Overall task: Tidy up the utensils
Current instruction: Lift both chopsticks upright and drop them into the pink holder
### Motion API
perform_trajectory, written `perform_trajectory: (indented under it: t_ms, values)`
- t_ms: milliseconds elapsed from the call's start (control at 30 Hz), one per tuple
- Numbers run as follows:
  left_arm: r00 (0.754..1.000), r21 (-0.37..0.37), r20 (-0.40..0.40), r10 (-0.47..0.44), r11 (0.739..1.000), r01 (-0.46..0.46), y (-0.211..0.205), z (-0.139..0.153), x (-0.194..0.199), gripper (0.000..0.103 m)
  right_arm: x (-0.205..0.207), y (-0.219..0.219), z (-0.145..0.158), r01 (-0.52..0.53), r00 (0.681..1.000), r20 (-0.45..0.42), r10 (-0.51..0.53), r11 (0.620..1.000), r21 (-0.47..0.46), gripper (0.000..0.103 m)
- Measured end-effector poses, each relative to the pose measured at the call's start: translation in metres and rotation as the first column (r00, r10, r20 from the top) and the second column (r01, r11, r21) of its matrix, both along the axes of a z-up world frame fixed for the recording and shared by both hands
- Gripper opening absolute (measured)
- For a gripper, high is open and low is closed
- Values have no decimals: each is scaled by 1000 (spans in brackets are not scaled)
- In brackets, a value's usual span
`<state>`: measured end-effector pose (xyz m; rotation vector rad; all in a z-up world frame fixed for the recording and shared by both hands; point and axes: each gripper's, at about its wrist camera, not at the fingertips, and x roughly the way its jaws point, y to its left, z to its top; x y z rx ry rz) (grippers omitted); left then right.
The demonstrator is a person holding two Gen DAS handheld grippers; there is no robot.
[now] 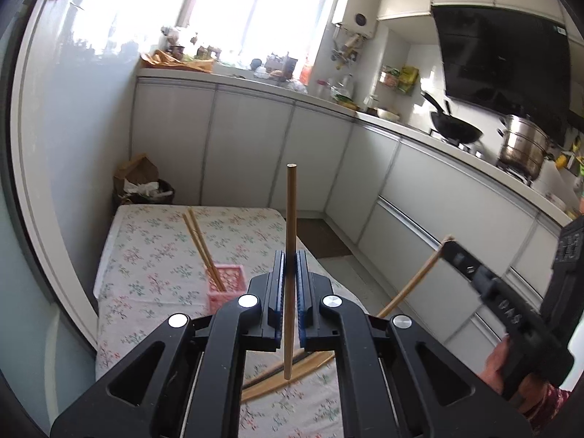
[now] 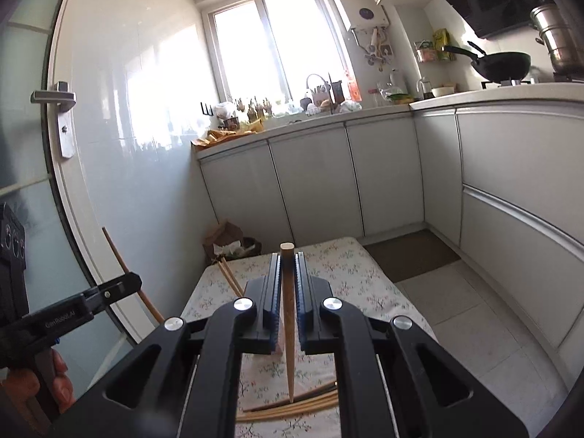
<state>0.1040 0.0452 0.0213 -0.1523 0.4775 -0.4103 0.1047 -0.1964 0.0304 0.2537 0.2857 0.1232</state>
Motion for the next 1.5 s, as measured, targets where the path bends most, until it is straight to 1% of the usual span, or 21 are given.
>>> perform_trajectory:
  t_ms: [100,200,367,500,567,633,733,800,867,900,933,1033,1100,1167,1200,1300,1367,1467,1500]
  values:
    - [999,-9,13,36,999,-36,4,7,16,5,8,-2,13,5,1000,28,-5,1000,2,7]
    - [998,-18,31,62,998,-62,4,12,31,5,25,0,24,7,998,59,-7,1000,6,7]
    - [991,7,69,118,993,-118,-1,9,68,5,54,9,34,-3,995,95,2,1000,14,7]
    - [985,29,90,149,988,-152,-7,0,101,5,75,18,34,-12,993,122,11,1000,3,7]
    - [985,31,84,154,987,-157,-8,-8,117,5,86,25,31,-19,992,121,19,1000,1,7]
    - [982,44,85,168,984,-172,-10,-17,131,5,99,31,26,-25,993,119,25,1000,0,7]
    - [982,54,67,179,982,-183,-9,-37,150,6,116,39,15,-42,993,109,41,999,9,8]
    - [981,45,62,185,981,-188,-7,-51,158,6,127,45,7,-50,994,103,48,999,13,8]
    - [982,34,48,183,982,-185,-3,-62,160,14,135,51,-1,-56,994,92,55,998,13,8]
    - [979,23,54,195,980,-197,2,-63,155,23,139,54,-5,-58,995,86,57,998,9,8]
    - [975,7,74,208,978,-209,7,-61,149,29,141,56,-8,-59,995,83,59,998,3,8]
    - [963,-66,124,240,970,-233,22,-44,127,33,145,63,-12,-55,995,85,56,998,-20,8]
    - [958,-71,142,249,968,-241,28,-30,120,34,147,67,-13,-57,995,83,59,998,-19,7]
    - [948,-97,164,273,961,-260,35,-20,110,40,149,71,-14,-59,995,84,61,998,-21,8]
    - [943,-117,172,285,956,-268,40,-16,104,46,151,74,-14,-60,995,84,62,998,-25,8]
    - [933,-129,180,311,948,-291,46,-10,99,49,154,82,-19,-57,995,81,60,998,-42,8]
    - [934,-137,171,315,946,-294,50,-9,100,49,157,86,-24,-58,995,84,62,997,-52,8]
    - [935,-145,155,318,944,-297,54,-11,100,49,163,92,-34,-74,993,93,77,997,-35,9]
    - [935,-144,153,321,943,-301,55,-10,100,49,165,93,-36,-77,992,95,79,997,-25,13]
